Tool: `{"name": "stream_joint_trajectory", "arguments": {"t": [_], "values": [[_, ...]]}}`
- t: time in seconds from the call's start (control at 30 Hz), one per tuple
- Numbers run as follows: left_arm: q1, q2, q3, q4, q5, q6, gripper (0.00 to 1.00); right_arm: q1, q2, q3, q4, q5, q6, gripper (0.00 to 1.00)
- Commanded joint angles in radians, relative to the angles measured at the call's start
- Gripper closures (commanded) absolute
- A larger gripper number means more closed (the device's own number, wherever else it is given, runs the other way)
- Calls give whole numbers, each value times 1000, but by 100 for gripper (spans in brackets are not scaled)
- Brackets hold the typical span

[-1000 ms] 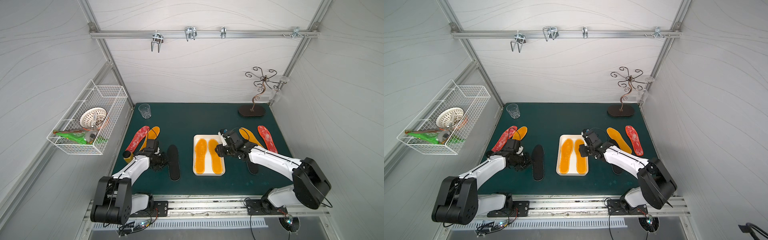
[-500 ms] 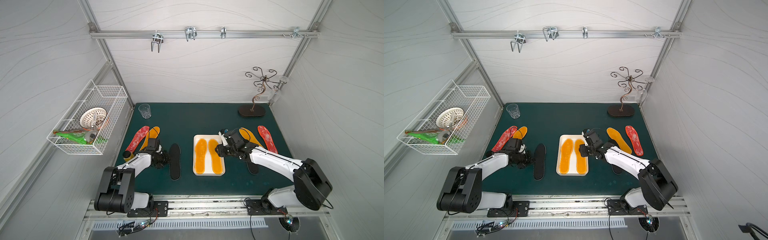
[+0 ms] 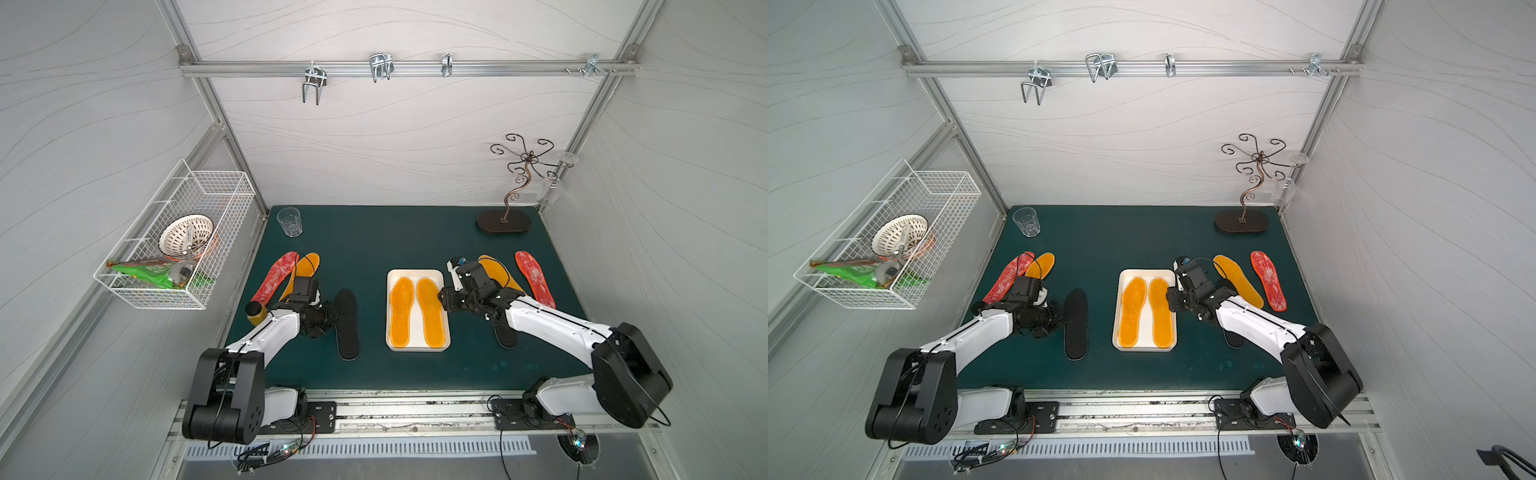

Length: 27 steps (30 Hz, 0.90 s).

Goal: Put the insoles into the storage box
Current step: Pick up the insole from the center of the board.

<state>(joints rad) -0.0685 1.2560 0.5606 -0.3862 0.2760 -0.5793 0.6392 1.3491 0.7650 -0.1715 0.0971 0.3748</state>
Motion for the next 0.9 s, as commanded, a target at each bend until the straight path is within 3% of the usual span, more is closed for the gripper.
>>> {"name": "stream_joint_trajectory", "arguments": {"t": [0.0,0.2,0.53,0.67,0.8,0.87], "values": [[-4,-39,48,-26,-48,22,100,-36,-45,5,12,19,10,45],[-4,-3,131,-72,-39,35,100,-65,-42,41,-6,10,39,28],[-29,-54,191,-100,-51,36,100,-136,22,27,37,-11,92,27],[-66,-55,220,-112,-54,45,100,-135,-35,-28,57,-29,84,26],[-116,-60,253,-114,-79,44,100,-117,-143,-124,117,-22,43,12],[-134,-57,274,-116,-88,42,100,-101,-195,-157,136,-7,16,10]]}}
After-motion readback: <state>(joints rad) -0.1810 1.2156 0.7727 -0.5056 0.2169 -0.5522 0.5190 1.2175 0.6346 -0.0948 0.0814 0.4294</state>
